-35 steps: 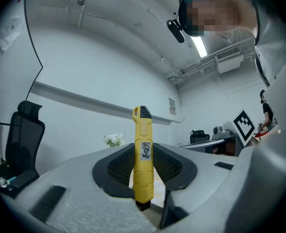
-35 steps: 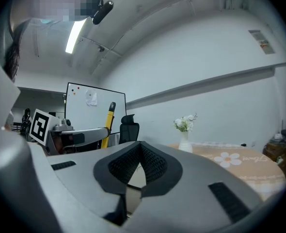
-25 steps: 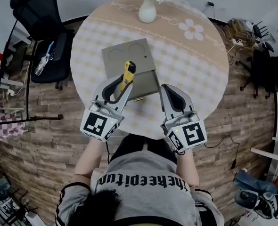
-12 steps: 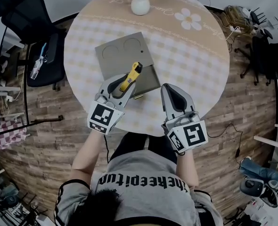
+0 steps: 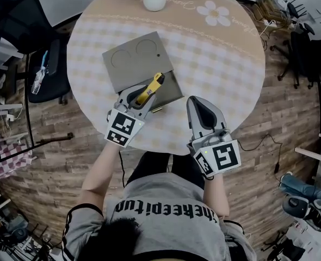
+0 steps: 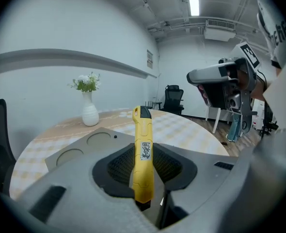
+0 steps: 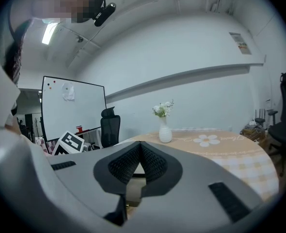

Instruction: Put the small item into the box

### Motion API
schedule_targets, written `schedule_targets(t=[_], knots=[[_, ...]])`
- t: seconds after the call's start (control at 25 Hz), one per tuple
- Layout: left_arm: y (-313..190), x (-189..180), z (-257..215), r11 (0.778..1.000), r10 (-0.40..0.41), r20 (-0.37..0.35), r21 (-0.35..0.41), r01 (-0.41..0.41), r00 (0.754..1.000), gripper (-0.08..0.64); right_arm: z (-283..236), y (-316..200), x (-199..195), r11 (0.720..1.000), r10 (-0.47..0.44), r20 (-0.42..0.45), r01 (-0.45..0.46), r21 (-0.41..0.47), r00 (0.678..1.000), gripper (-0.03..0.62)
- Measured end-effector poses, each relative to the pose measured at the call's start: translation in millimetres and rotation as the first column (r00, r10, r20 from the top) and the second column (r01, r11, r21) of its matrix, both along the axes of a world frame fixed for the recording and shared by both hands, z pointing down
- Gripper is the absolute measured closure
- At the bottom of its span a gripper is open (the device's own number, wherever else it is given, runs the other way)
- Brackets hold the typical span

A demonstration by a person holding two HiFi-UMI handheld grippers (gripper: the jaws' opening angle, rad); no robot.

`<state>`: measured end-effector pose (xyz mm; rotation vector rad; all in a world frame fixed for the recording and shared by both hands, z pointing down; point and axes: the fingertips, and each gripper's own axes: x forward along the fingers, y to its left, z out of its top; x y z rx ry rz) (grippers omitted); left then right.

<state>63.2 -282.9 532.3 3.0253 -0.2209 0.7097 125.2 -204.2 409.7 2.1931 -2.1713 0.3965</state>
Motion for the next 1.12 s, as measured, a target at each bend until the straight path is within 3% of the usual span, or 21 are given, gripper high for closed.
schedule_targets(t=[0.36, 0.6, 1.12], knots=[[1.2, 8.4, 36.2, 0.999, 0.036, 0.111, -0.033, -0.032, 0.993, 0.437, 7.6, 9.3, 9.9, 0.999, 0.032, 0.008, -0.032, -0.021, 0.999, 0.586], [12.3, 13.4, 65.6, 0.997, 0.071, 0.208, -0.046, -0.062, 0.976, 0.436, 14.7, 20.9, 20.1, 0.998, 0.044, 0.012, -0.044, -0.035, 0.999, 0.586], [5.2, 15.6, 87.8, 0.994, 0.104, 0.302, -0.053, -0.092, 0.947, 0.436, 19.7, 17.8, 21.4, 0.997, 0.054, 0.012, -0.054, -0.054, 0.998, 0.586]])
